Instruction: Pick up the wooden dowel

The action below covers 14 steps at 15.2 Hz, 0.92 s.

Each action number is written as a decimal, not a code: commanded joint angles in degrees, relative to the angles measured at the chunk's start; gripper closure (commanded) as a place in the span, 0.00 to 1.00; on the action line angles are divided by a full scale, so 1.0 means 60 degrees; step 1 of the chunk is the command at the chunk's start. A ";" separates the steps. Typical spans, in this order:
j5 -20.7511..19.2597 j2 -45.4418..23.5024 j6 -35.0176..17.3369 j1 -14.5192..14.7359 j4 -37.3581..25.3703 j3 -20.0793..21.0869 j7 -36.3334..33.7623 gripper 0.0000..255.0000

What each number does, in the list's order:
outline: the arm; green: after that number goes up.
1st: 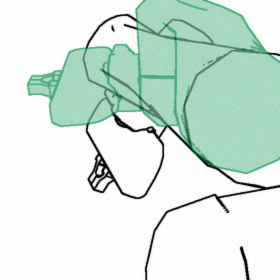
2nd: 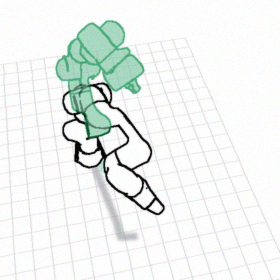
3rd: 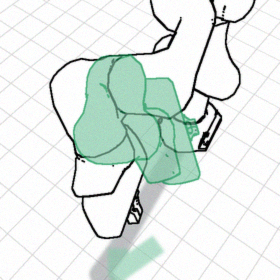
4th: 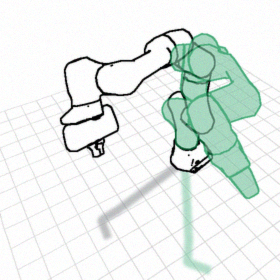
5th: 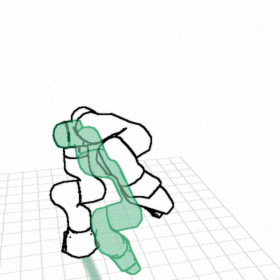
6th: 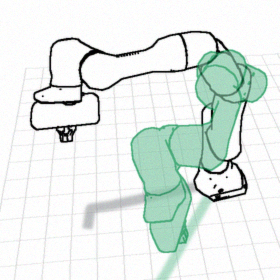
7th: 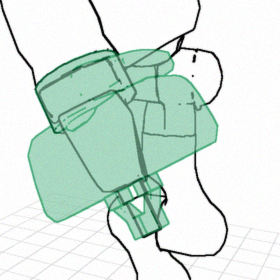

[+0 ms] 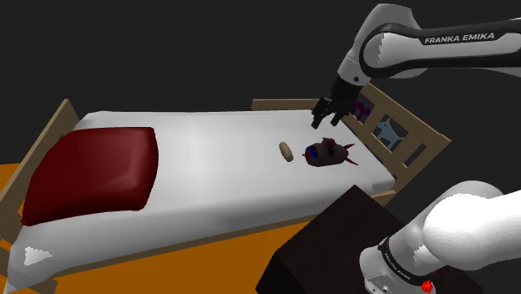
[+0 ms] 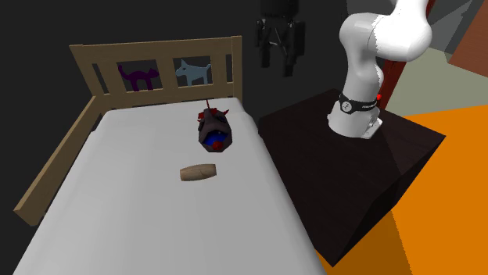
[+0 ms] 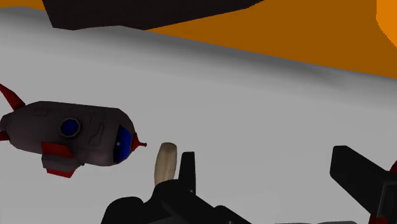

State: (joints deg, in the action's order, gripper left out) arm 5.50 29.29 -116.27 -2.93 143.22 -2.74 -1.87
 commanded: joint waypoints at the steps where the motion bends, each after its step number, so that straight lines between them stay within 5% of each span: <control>1: 0.0017 -0.0735 -0.0734 -0.0049 -0.0004 -0.0095 0.0098 0.00; 14: 0.0753 -0.5422 -0.4034 -0.0272 -0.1279 -0.0613 0.0919 0.00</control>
State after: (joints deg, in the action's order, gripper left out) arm 9.38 -0.64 -138.99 -4.38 136.61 -6.18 2.96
